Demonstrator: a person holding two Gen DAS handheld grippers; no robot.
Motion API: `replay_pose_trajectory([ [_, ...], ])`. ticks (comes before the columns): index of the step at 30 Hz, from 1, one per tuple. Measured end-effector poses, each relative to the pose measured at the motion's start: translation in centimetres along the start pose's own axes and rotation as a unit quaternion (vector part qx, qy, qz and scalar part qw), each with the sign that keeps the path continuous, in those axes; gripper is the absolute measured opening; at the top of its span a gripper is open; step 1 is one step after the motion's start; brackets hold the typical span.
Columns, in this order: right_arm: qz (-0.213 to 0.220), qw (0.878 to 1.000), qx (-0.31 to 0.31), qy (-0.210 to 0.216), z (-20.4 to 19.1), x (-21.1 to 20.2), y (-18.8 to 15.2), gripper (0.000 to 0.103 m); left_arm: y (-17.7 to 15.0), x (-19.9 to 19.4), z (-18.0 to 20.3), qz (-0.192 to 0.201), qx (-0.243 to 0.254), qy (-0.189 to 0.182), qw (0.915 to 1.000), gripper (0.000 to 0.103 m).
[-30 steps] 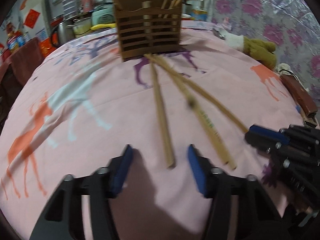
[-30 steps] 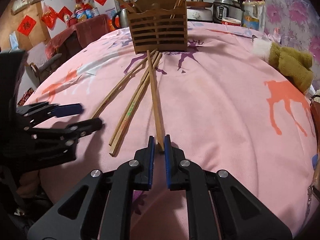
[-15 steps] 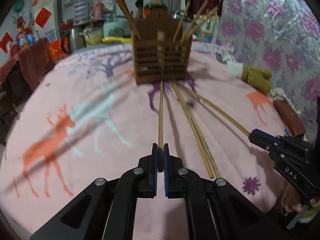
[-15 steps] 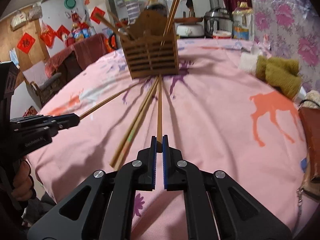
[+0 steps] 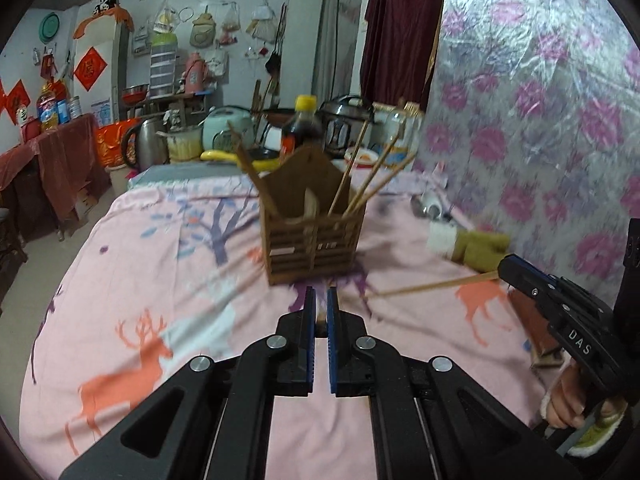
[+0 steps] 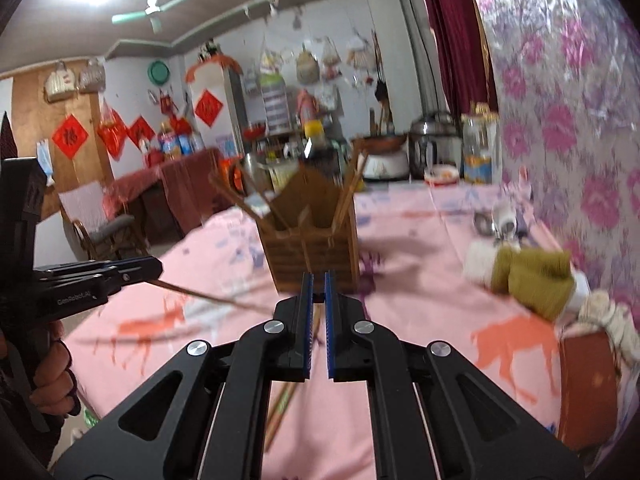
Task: Organize utensils
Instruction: 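Lift both held chopsticks and carry them toward the wooden holder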
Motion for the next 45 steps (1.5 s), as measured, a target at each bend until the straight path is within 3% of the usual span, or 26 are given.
replay_pose_trajectory([
  [10, 0.004, 1.0, 0.014, 0.012, -1.0, 2.9, 2.7, 0.006, 3.3, 2.5, -1.0, 0.021, 0.002, 0.019, 0.9996, 0.006],
  [13, 0.007, 1.0, 0.011, 0.014, -1.5, 3.4, 2.9, 0.007, 4.2, 3.5, -0.7, 0.014, 0.009, 0.006, 0.9998, 0.006],
  [19, 0.004, 1.0, 0.01, 0.021, -2.2, 4.7, 2.9, 0.008, 3.4, 7.2, -1.4, -0.024, -0.012, 0.001, 0.9997, 0.006],
  [29, 0.009, 0.999, 0.029, 0.012, -1.3, 5.6, 2.5, 0.007, 2.7, 8.3, -2.1, -0.03, -0.013, 0.001, 0.9995, 0.0],
  [32, 0.006, 1.0, 0.025, 0.014, -1.4, 5.6, 2.6, 0.007, 1.8, 8.0, -2.4, -0.045, -0.036, -0.035, 0.9977, 0.001],
  [34, 0.006, 1.0, 0.021, 0.016, -1.7, 5.5, 2.6, 0.007, 0.4, 7.4, -2.5, -0.051, -0.035, -0.034, 0.9975, 0.017],
  [35, 0.007, 1.0, 0.019, 0.017, -1.6, 5.5, 2.6, 0.007, -0.3, 7.1, -2.7, -0.054, -0.034, -0.028, 0.9976, 0.06],
  [36, 0.008, 1.0, 0.017, 0.017, -1.7, 5.4, 2.5, 0.007, -1.4, 6.5, -3.1, -0.051, -0.034, -0.013, 0.9981, 0.082],
  [37, 0.009, 1.0, 0.016, 0.017, -1.6, 5.3, 2.4, 0.007, -2.4, 5.9, -3.5, -0.046, -0.032, 0.0, 0.9985, 0.083],
  [41, 0.005, 1.0, 0.02, 0.019, -1.5, 5.2, 2.3, 0.008, -8.0, 4.3, -5.1, -0.092, -0.007, 0.033, 0.9952, 0.083],
  [43, 0.004, 1.0, 0.021, 0.022, -1.5, 5.0, 2.1, 0.008, -10.4, 3.8, -5.7, -0.112, 0.006, 0.048, 0.9926, 0.076],
  [45, 0.004, 1.0, 0.018, 0.024, -1.5, 4.8, 2.0, 0.008, -13.6, 3.7, -6.5, -0.146, 0.008, 0.05, 0.9879, 0.046],
])
Point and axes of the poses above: each gripper's, at about its wrist camera, not at the fingertips, and x roughly the way its jaws point, z to its right, y to its top, the point moved 5 cm from there along x, roughly the way its jaws point, and after that the axes turned 12 degrees about -y, right-handed, at the moved point
